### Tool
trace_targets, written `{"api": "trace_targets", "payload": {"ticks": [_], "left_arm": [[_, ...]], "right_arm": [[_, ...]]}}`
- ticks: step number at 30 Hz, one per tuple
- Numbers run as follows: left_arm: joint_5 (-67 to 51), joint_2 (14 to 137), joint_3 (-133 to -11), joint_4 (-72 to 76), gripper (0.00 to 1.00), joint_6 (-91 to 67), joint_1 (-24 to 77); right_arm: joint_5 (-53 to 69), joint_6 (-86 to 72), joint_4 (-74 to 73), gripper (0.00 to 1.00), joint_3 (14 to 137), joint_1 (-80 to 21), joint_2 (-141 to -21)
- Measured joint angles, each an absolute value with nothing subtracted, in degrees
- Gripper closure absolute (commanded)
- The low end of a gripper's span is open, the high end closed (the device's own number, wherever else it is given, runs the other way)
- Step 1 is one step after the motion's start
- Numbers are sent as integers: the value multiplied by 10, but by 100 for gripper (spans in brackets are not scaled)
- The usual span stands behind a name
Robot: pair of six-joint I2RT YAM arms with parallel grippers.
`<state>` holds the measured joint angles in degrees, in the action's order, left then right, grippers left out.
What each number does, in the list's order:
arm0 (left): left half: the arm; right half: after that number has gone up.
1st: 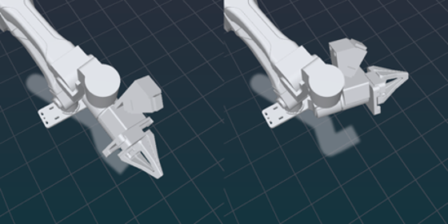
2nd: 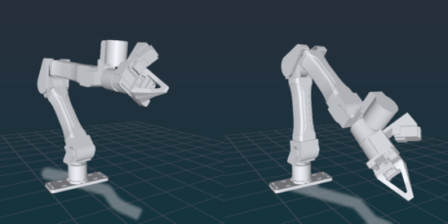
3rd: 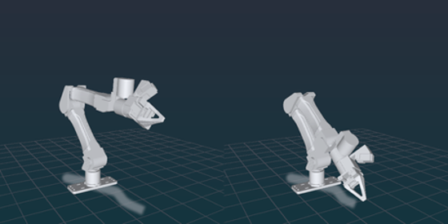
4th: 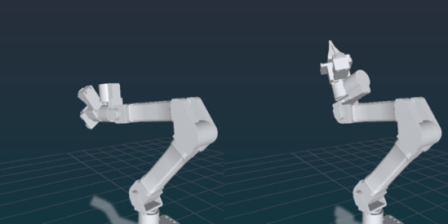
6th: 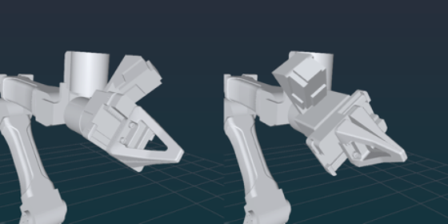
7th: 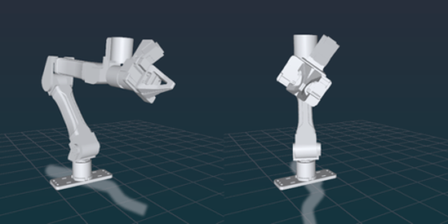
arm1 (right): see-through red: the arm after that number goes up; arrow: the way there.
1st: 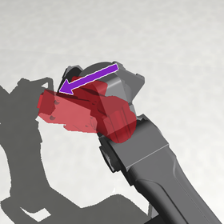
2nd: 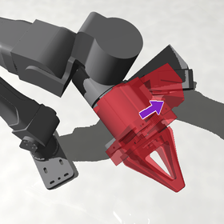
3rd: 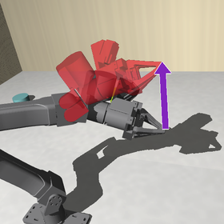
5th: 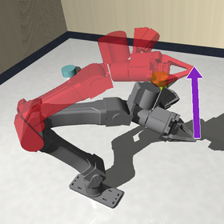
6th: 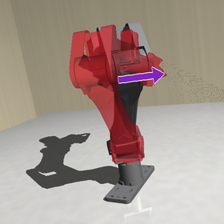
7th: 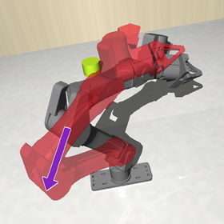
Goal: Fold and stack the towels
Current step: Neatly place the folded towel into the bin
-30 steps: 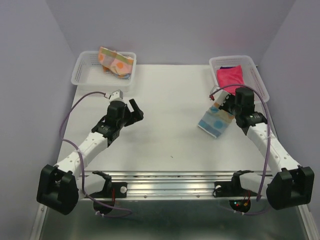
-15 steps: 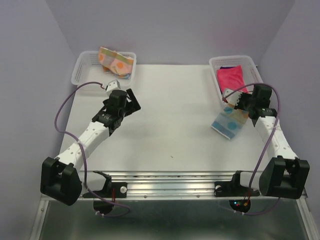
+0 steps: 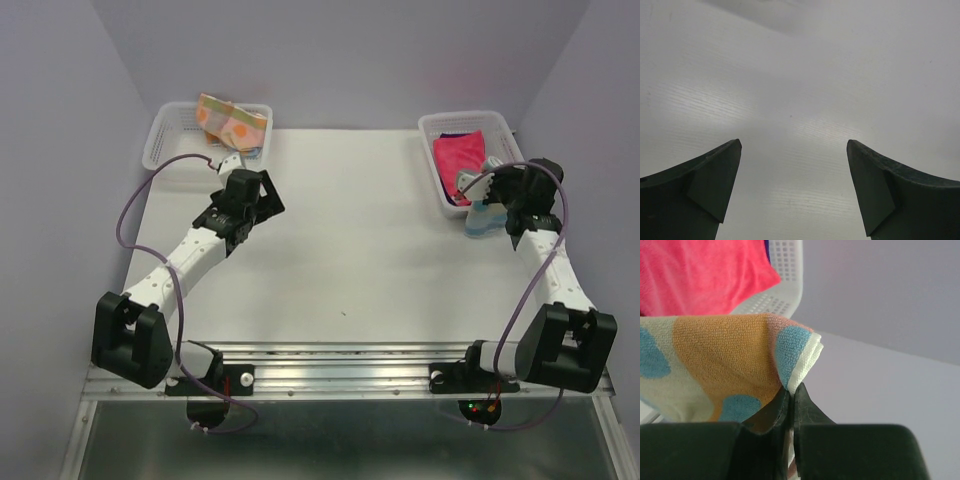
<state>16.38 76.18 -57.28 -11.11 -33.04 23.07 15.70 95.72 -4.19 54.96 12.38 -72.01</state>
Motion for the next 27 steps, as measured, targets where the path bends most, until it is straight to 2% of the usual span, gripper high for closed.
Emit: {"api": "trace_targets", "payload": {"ticks": [17,27], "left_arm": [[184,762,-582,-126,1,-331,225],[182,762,-582,-123,1,-337,224]], "right_arm": [[236,927,126,99,630,124,-867],[185,955,236,99,601,92,-883]]}}
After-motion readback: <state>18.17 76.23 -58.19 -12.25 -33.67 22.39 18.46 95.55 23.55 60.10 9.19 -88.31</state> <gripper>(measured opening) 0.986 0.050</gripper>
